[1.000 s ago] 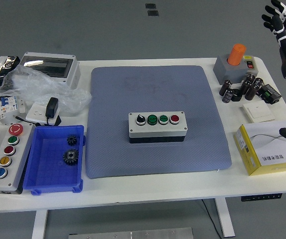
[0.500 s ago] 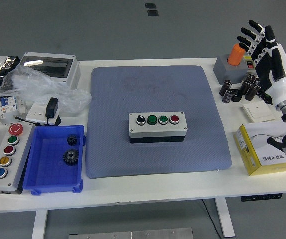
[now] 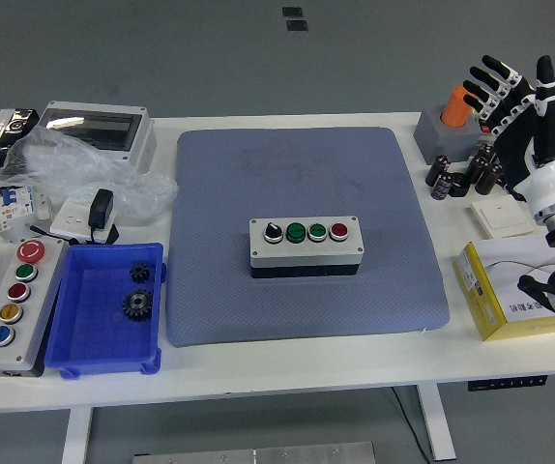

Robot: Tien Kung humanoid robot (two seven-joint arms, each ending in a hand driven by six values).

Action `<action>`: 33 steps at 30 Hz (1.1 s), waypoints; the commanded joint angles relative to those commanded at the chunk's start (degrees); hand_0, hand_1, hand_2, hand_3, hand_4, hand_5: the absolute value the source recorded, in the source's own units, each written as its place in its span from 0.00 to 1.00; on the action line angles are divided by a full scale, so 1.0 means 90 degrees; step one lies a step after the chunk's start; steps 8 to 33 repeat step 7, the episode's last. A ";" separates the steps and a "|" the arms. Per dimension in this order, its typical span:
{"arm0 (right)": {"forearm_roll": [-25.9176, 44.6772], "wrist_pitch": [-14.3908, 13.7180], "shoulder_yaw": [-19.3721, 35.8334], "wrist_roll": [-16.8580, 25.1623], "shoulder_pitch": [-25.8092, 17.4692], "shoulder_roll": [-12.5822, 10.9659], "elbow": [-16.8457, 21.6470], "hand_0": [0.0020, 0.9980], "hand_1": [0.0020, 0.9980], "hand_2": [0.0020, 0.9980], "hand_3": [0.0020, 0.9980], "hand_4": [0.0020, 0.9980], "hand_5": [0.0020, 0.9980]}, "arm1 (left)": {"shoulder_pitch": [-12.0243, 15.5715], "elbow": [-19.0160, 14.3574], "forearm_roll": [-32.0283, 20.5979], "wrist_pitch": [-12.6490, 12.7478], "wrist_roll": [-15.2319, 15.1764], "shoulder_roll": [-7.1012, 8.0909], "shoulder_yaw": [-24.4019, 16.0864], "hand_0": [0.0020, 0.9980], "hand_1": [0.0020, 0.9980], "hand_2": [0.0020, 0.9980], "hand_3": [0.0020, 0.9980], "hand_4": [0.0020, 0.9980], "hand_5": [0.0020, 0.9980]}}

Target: Pick up the button,place it on the desk,press the button,press the button

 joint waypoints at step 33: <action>-0.0057 0.0061 0.0271 -0.0076 -0.0163 -0.0040 0.0063 0.89 0.81 0.79 0.77 1.00 1.00 | -0.0012 0.0001 0.0050 0.0009 0.0023 0.0064 -0.0051 0.69 0.73 0.67 0.67 0.69 0.41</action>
